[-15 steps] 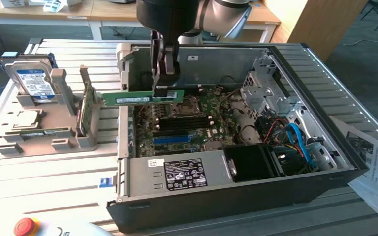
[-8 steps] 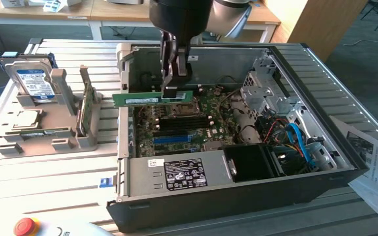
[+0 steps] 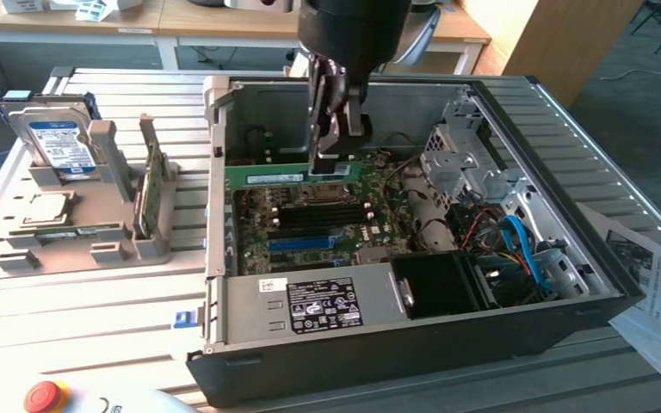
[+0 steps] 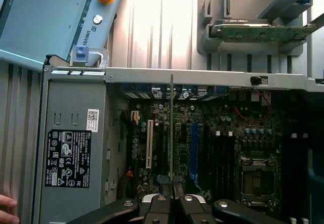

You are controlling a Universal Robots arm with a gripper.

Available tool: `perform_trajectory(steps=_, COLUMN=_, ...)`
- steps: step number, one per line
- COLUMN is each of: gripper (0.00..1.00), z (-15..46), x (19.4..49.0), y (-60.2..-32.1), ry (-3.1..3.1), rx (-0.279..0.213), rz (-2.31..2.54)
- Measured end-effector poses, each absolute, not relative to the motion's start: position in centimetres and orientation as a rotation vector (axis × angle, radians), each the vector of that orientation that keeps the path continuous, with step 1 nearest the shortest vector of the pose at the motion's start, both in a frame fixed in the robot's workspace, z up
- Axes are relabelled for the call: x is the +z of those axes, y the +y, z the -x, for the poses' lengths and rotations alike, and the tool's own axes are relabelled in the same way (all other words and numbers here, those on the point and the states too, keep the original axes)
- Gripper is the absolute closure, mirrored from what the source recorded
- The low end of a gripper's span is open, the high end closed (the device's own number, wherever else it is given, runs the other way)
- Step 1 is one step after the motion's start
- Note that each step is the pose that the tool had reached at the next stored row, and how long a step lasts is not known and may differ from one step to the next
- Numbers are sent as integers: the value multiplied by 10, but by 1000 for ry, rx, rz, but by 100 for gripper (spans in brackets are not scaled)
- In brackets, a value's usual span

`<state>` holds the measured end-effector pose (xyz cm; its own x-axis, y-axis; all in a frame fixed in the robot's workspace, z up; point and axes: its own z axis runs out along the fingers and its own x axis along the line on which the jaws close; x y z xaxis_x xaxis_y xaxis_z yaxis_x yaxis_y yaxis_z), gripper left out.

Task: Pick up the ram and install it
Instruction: 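Pick up the ram and move it above insertion slot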

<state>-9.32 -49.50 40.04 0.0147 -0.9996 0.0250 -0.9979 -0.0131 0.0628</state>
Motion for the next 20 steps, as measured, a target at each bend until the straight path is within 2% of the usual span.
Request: perform_trajectory(steps=20, gripper=88, z=75, x=400, y=-493, ry=-2161, rx=-41, rz=-2193)
